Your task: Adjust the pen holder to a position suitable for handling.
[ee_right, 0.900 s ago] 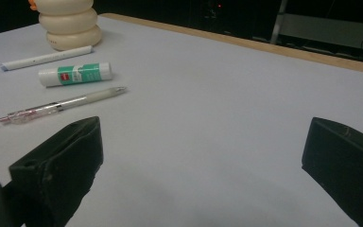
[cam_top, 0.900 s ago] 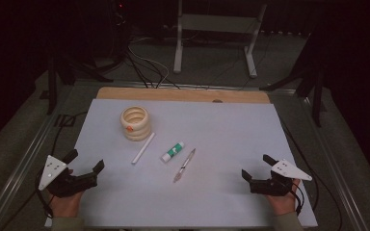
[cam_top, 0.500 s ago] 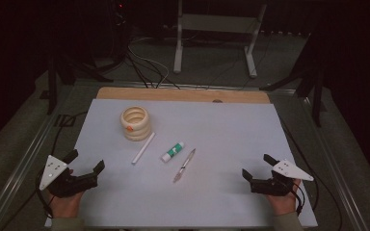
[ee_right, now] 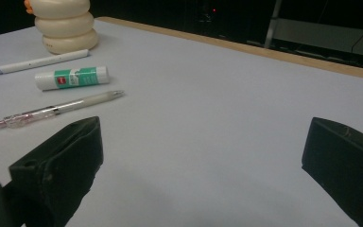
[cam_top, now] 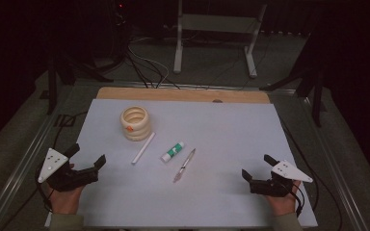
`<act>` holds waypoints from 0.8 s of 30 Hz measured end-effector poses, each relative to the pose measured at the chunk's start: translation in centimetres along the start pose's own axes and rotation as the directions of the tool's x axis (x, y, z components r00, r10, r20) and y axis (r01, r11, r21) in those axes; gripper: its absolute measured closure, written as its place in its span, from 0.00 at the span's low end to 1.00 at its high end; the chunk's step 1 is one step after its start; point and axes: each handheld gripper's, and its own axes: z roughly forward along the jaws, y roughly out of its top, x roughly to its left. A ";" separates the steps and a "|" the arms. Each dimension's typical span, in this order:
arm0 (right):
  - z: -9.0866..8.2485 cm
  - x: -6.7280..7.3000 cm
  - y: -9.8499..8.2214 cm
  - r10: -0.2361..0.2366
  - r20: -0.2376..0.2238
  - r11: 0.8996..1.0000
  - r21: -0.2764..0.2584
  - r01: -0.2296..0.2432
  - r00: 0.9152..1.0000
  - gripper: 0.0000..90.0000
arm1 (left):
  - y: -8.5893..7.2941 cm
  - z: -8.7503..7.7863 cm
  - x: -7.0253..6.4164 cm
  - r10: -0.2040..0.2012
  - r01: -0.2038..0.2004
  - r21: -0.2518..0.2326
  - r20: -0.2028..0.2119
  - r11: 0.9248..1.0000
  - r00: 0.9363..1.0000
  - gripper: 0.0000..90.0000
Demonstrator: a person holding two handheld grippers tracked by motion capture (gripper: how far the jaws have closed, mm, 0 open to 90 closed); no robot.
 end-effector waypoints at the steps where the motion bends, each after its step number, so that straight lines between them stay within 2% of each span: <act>1: 0.0 0.0 0.0 -0.002 0.000 1.000 0.001 0.002 1.000 0.00 | 0.2 0.0 0.1 0.000 0.000 0.002 0.002 1.000 1.000 0.00; 6: 0.0 -0.1 0.0 0.002 0.000 1.000 0.001 -0.002 1.000 0.00 | 1.1 0.3 0.5 -0.030 0.031 -0.013 0.018 0.999 0.999 0.00; 11: 0.1 -0.1 -0.1 0.005 0.000 1.000 0.002 -0.005 1.000 0.00 | 2.3 1.0 0.6 -0.022 0.023 -0.015 0.020 1.000 1.000 0.00; 14: 0.1 -0.1 -0.1 0.002 0.001 1.000 0.005 -0.002 1.000 0.00 | 3.1 1.8 0.5 -0.008 0.008 0.001 0.025 1.000 1.000 0.00; 24: 0.2 -0.1 -0.2 0.007 0.002 1.000 0.008 -0.007 1.000 0.00 | 4.4 3.7 0.2 0.011 -0.012 0.023 0.046 1.000 0.999 0.00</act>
